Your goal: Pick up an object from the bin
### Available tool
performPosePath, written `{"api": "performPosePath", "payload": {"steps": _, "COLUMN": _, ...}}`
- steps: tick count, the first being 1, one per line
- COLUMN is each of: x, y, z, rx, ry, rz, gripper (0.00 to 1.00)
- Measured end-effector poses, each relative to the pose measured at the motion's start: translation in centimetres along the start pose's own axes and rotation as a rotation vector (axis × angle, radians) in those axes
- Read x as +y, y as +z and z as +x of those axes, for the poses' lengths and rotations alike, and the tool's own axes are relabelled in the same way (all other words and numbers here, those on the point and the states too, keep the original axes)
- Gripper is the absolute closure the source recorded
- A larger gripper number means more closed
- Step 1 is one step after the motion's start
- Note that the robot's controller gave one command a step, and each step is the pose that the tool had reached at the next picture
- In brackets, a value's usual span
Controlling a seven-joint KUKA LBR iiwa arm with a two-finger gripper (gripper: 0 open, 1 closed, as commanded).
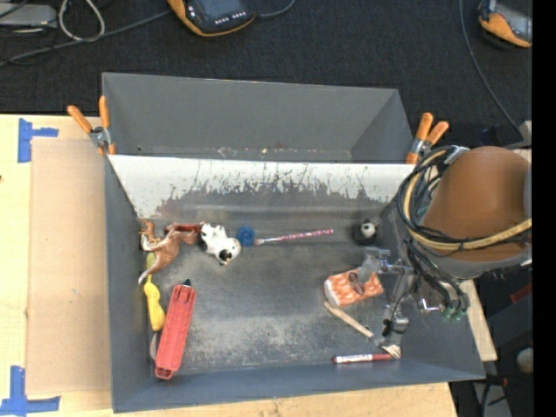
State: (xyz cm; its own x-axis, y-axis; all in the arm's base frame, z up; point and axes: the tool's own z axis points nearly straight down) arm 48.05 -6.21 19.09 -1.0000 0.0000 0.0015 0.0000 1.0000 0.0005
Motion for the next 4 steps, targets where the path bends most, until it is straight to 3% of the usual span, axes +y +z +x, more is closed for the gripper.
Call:
{"api": "performPosePath", "payload": {"steps": 1, "x": 2.5, "y": 5.2, "z": -7.2, "rx": -0.006, "ry": 0.034, "rz": -0.001, "gripper": 0.0}}
{"api": "performPosePath", "payload": {"steps": 2, "x": 4.0, "y": 9.5, "z": -6.9, "rx": -0.007, "ry": 0.169, "rz": 0.0, "gripper": 0.0}}
{"api": "performPosePath", "payload": {"steps": 3, "x": -2.2, "y": 11.7, "z": -8.6, "rx": -0.008, "ry": 0.156, "rz": -0.001, "gripper": 0.0}}
{"api": "performPosePath", "payload": {"steps": 4, "x": -3.3, "y": 11.1, "z": -3.2, "rx": 0.003, "ry": 0.1, "rz": -0.005, "gripper": 1.0}}
